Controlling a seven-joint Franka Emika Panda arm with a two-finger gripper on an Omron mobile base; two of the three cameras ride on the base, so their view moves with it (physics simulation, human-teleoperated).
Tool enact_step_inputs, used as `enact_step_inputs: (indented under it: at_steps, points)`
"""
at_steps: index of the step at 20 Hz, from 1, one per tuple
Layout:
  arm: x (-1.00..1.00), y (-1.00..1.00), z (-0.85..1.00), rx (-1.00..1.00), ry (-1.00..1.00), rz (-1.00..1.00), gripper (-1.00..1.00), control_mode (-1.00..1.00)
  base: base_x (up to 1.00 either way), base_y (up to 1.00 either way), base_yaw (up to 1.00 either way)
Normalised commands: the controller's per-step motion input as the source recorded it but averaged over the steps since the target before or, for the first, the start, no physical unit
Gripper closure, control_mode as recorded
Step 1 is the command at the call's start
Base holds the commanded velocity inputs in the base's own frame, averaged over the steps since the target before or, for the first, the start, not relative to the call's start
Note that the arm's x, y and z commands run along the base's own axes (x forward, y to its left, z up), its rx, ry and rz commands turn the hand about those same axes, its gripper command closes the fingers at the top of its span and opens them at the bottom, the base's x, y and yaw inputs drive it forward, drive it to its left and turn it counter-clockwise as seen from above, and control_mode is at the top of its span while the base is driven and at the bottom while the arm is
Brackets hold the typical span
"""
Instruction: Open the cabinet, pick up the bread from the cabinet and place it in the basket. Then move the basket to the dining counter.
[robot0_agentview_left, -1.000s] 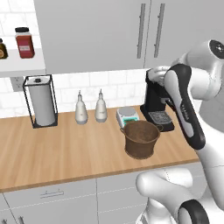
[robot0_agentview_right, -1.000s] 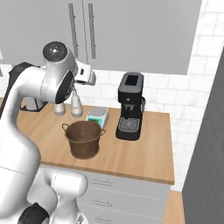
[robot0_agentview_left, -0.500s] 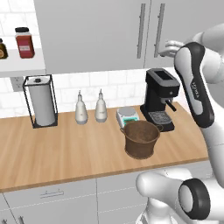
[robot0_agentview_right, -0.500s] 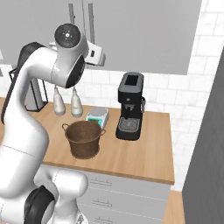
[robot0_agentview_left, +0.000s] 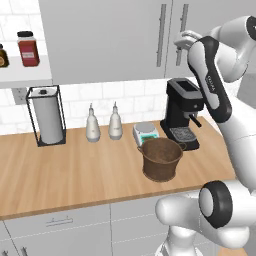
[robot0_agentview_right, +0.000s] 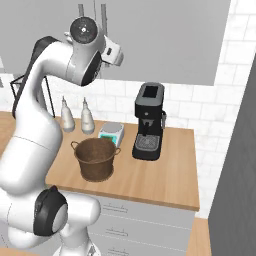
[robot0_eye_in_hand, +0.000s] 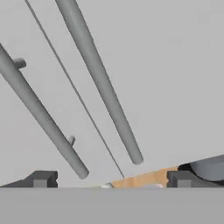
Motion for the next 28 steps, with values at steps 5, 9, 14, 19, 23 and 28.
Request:
enact_step_inputs:
  at_steps: [5,9,14,19,23,28]
  points:
    - [0.5,-0.01,0.0,0.16,-0.14,0.0,-1.0,-1.0,0.0,0.0,0.0]
    - [0.15,-0.22,0.12,0.14,-0.04,0.0,-1.0,-1.0,0.0,0.0,0.0]
    - [0.16,-0.09,0.07,0.09,0.0,0.0,-1.0,-1.0,0.0,0.0,0.0]
    - [0.46,0.0,0.0,0.08,0.0,0.0,-1.0,-1.0,0.0,0.0,0.0]
    - [0.53,0.01,0.0,0.09,0.02,0.01,-1.0,-1.0,0.0,0.0,0.0]
    - [0.54,0.01,-0.01,0.07,0.0,0.04,-1.0,-1.0,0.0,0.0,0.0]
